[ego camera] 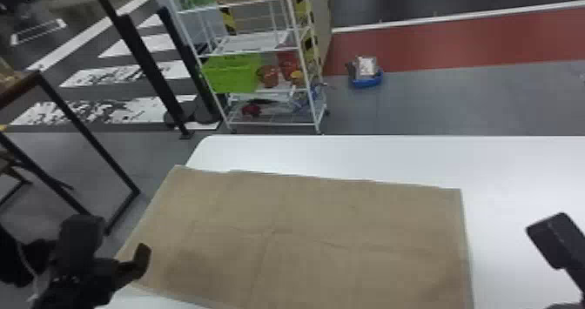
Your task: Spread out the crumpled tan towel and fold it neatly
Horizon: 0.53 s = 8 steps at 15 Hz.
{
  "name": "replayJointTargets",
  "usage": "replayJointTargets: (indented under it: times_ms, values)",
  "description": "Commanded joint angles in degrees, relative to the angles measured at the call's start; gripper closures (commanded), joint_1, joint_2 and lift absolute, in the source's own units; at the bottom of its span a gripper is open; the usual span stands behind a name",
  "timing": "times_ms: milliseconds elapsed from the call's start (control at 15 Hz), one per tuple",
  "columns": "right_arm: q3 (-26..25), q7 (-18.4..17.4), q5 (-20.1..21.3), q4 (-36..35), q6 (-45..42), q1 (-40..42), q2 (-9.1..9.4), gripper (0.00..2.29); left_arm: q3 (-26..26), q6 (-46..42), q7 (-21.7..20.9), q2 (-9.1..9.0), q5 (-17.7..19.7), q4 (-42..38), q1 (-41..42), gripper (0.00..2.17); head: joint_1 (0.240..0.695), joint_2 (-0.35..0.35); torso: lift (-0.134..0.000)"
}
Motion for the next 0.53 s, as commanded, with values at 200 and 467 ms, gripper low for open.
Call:
replayJointTargets:
  times_ms: [200,467]
  values:
    - [4.0,0.3,2.1,1.2,0.7,-4.0,-0.21,0.40,1.1,-0.3,-0.5,-0.17,0.0,0.0,0.0,0.02,0.695,0.350,-0.122]
    - [5.1,1.1,1.7,0.3,0.7,-4.4,-2.50,0.40,1.6,-0.5,-0.9,-0.17,0.0,0.1,0.0,0.02,0.695,0.350,-0.122]
